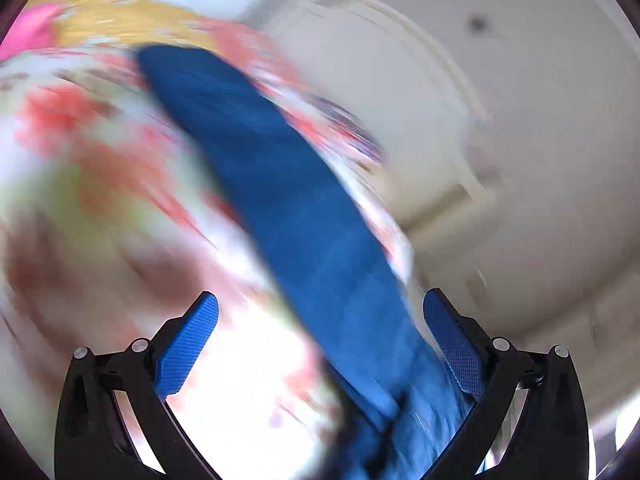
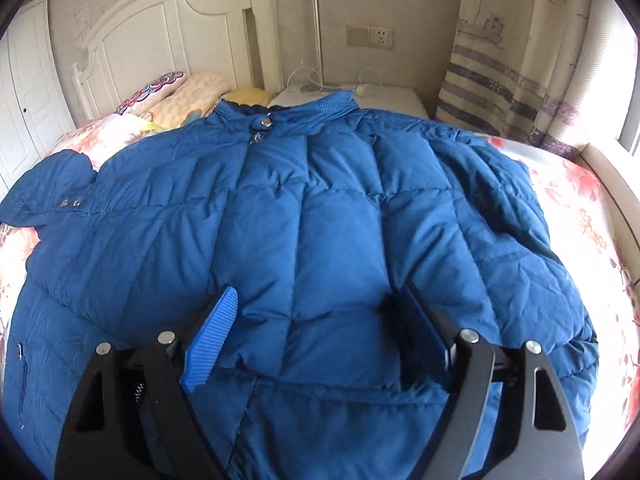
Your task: Fold large clothes
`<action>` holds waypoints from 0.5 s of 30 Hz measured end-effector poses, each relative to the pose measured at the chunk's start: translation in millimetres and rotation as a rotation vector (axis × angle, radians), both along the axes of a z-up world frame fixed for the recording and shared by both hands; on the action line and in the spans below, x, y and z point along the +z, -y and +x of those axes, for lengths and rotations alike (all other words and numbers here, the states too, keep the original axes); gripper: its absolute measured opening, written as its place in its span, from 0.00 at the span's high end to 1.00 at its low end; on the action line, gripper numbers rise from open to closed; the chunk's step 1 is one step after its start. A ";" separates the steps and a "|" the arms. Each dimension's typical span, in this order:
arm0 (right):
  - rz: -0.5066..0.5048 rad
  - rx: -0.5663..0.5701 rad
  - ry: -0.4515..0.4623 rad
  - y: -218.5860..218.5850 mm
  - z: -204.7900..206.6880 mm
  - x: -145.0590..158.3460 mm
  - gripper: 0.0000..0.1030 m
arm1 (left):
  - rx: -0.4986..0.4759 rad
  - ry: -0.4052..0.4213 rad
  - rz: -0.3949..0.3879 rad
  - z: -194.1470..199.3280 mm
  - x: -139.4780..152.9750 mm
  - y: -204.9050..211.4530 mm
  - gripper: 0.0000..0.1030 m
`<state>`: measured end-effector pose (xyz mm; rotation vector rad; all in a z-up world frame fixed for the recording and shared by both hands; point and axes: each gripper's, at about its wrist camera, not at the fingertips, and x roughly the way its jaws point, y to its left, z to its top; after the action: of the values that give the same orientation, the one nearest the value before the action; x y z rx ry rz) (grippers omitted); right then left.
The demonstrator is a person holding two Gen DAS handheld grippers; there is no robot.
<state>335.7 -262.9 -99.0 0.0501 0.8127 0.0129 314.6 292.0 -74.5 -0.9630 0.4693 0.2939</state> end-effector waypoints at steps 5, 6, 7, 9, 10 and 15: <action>0.092 -0.072 0.149 6.4 -21.7 16.8 0.23 | 0.100 -0.059 -0.058 24.6 -12.1 -91.3 0.08; 0.119 -0.096 0.179 11.9 -25.2 19.3 0.23 | 0.095 -0.067 -0.057 30.5 -12.1 -98.7 0.08; 0.149 -0.122 0.205 18.8 -29.7 20.8 0.23 | 0.096 -0.075 -0.055 37.5 -11.4 -106.9 0.12; 0.198 -0.152 0.230 28.1 -34.4 22.5 0.23 | 0.074 -0.059 -0.062 47.0 -10.0 -113.8 0.63; 0.220 -0.161 0.237 32.6 -35.6 22.7 0.23 | 0.063 -0.063 -0.062 49.6 -7.7 -113.6 0.86; 0.288 -0.216 0.313 49.4 -45.9 27.9 0.23 | -0.028 0.108 0.175 47.7 61.3 -35.6 0.96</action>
<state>289.8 -312.3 -71.1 0.3983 0.4839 -0.0656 362.3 327.6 -13.2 -0.7965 0.3515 0.2523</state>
